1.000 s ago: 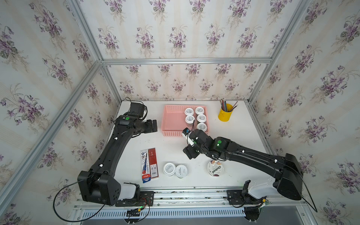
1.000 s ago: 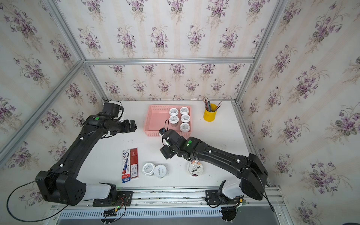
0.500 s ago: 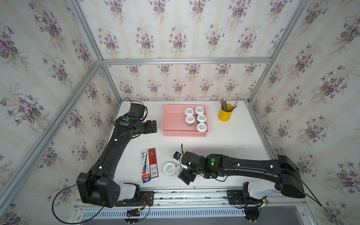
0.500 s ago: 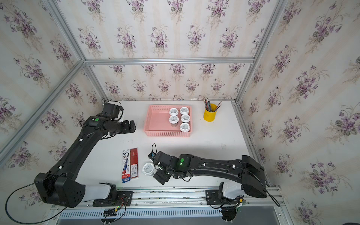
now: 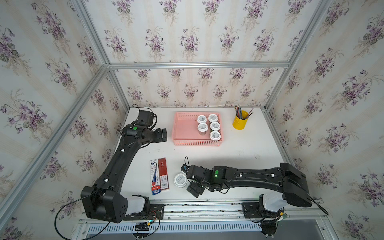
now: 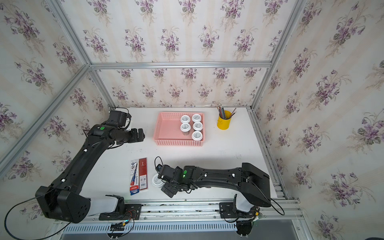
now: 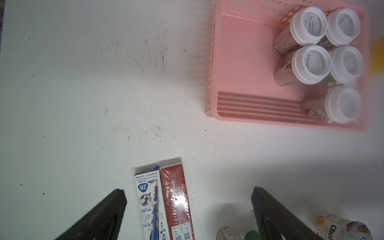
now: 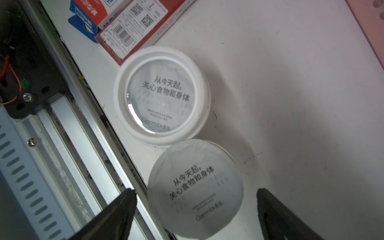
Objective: Put the yogurt in the basket
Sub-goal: Pick up the yogurt from the center of the board.
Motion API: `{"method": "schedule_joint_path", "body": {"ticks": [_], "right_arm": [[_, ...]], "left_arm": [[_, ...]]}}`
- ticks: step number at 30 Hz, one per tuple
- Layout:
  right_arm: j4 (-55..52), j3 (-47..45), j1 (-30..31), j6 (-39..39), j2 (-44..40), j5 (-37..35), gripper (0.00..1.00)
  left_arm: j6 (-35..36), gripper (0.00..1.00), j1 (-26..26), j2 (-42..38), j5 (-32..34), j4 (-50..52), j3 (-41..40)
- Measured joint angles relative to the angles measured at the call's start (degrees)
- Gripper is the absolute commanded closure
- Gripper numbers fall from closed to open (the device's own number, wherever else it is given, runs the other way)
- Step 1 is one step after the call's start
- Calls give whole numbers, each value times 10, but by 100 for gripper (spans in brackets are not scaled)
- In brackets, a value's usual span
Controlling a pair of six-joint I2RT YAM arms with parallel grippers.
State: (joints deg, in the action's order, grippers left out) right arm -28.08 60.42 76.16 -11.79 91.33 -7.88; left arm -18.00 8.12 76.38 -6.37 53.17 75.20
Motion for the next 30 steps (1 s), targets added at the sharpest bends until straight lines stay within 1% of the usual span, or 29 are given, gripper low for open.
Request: {"method": "schedule_joint_path", "body": {"ticks": [6, 10, 18, 23, 26, 30], "right_arm": [[0, 0, 0, 2, 10, -14, 15], [5, -3, -5, 4, 9, -24, 17], [12, -23, -34, 4, 1, -40, 19], [11, -28, -42, 2, -9, -42, 12], [12, -28, -42, 2, -18, -26, 7], [19, -28, -43, 7, -21, -14, 7]], "left_arm": [[0, 1, 0, 0, 0, 0, -1], [0, 1, 0, 0, -1, 0, -1], [0, 1, 0, 0, -2, 0, -2], [0, 1, 1, 0, -3, 0, -2], [0, 1, 1, 0, -3, 0, -2], [0, 1, 1, 0, -5, 0, -2]]}}
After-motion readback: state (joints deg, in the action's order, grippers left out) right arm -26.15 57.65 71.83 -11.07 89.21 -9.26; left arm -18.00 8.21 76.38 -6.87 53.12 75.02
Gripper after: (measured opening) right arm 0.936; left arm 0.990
